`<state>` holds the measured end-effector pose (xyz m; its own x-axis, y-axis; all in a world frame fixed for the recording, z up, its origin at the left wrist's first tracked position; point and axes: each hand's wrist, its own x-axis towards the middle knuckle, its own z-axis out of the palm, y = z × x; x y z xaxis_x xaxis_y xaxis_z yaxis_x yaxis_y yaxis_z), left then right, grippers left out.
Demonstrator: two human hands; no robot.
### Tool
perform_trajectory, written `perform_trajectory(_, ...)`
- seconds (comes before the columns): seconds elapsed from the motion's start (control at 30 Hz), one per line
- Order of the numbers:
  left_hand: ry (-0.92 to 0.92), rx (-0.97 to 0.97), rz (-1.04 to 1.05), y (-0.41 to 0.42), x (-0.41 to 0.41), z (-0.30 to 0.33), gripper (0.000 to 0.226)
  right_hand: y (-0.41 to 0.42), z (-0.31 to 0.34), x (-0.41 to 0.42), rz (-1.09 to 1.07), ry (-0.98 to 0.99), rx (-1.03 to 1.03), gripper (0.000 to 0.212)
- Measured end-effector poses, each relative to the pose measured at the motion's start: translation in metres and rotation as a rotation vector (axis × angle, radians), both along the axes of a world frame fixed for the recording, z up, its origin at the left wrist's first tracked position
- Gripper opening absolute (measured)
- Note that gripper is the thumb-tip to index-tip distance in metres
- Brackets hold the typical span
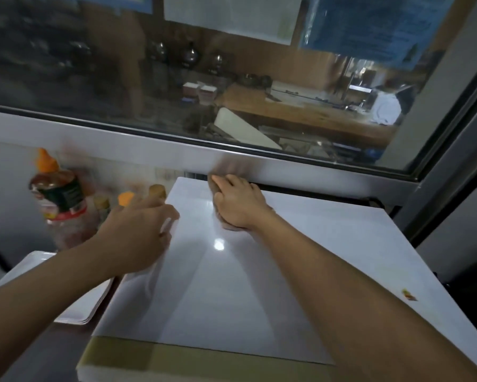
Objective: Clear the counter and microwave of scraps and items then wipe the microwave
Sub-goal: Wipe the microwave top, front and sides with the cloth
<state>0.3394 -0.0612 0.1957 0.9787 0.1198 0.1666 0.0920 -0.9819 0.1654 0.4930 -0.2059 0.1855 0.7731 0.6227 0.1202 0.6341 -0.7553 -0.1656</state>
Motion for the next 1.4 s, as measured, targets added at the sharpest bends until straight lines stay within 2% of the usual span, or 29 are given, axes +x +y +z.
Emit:
perform_trajectory(0.13, 0.001, -0.11, -0.035, 0.003, -0.004, -0.003, 0.04, -0.026, 0.001, 0.004, 0.011, 0.007, -0.058, 0.049)
perform_trajectory(0.27, -0.022, -0.154, -0.06, 0.004, -0.004, -0.003, 0.038, -0.092, 0.003, 0.013, -0.216, -0.012, -0.079, 0.047)
perform_trajectory(0.37, -0.048, -0.161, -0.085, 0.004, -0.004, -0.006, 0.037, -0.093, 0.003, 0.014, -0.263, -0.037, -0.096, 0.046)
perform_trajectory(0.57, -0.12, -0.251, -0.121, 0.009, -0.009, -0.01, 0.038, 0.008, -0.001, -0.004, 0.02, -0.067, -0.033, 0.047)
perform_trajectory(0.7, -0.108, -0.469, -0.009, 0.019, -0.024, -0.011, 0.033, 0.058, -0.004, 0.001, 0.184, -0.061, 0.012, 0.044)
perform_trajectory(0.83, -0.102, -0.549, 0.028, 0.024, -0.041, -0.008, 0.029, 0.074, -0.002, 0.013, 0.304, -0.02, 0.044, 0.032)
perform_trajectory(0.93, -0.08, -0.571, 0.042, 0.022, -0.048, -0.006, 0.028, 0.074, 0.0, 0.008, 0.35, 0.001, 0.052, 0.033)
perform_trajectory(1.1, -0.114, -0.558, 0.015, 0.02, -0.058, -0.006, 0.025, 0.052, 0.008, -0.066, 0.55, 0.041, 0.032, 0.038)
perform_trajectory(1.23, -0.175, -0.575, -0.033, 0.024, -0.069, -0.01, 0.026, 0.014, 0.006, -0.125, 0.644, 0.018, 0.116, 0.045)
perform_trajectory(1.37, -0.136, -0.575, -0.026, 0.023, -0.068, -0.015, 0.035, -0.002, 0.005, -0.103, 0.643, 0.043, 0.04, 0.051)
perform_trajectory(1.4, -0.119, -0.58, -0.01, 0.021, -0.066, -0.015, 0.037, -0.003, 0.003, -0.084, 0.619, 0.012, 0.041, 0.085)
